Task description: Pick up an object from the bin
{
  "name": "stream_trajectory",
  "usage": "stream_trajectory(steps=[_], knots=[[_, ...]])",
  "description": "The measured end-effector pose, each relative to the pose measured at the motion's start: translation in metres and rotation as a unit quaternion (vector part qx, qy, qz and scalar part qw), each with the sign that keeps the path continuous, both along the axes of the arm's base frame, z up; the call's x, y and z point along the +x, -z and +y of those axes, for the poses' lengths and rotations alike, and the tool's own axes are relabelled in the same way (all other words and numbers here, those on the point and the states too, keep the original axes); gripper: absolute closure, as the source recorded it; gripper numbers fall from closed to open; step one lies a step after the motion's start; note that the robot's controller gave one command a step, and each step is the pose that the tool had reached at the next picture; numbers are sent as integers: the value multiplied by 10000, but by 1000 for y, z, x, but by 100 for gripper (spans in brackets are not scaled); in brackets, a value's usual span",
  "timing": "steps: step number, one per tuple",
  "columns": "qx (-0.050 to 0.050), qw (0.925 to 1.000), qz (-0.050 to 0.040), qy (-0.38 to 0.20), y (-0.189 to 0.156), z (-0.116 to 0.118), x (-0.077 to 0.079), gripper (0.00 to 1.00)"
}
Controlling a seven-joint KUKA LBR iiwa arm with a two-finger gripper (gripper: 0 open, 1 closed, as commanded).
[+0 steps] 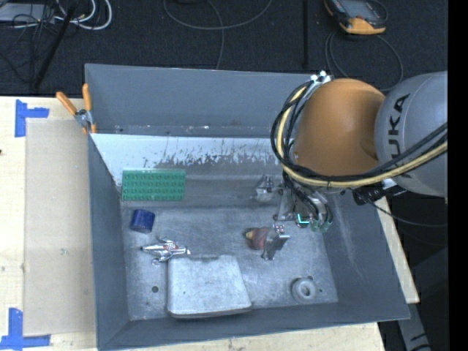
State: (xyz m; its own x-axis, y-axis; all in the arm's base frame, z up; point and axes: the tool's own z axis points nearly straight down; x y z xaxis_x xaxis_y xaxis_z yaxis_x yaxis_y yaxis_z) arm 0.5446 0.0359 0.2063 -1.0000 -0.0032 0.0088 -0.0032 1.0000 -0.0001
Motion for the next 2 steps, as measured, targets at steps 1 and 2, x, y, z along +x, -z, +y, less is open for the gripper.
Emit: stream_trajectory(steps=[1, 2], knots=[[2, 9998, 1, -217, 113, -37, 14, 0], [4, 9998, -35, -208, 109, -37, 16, 100]])
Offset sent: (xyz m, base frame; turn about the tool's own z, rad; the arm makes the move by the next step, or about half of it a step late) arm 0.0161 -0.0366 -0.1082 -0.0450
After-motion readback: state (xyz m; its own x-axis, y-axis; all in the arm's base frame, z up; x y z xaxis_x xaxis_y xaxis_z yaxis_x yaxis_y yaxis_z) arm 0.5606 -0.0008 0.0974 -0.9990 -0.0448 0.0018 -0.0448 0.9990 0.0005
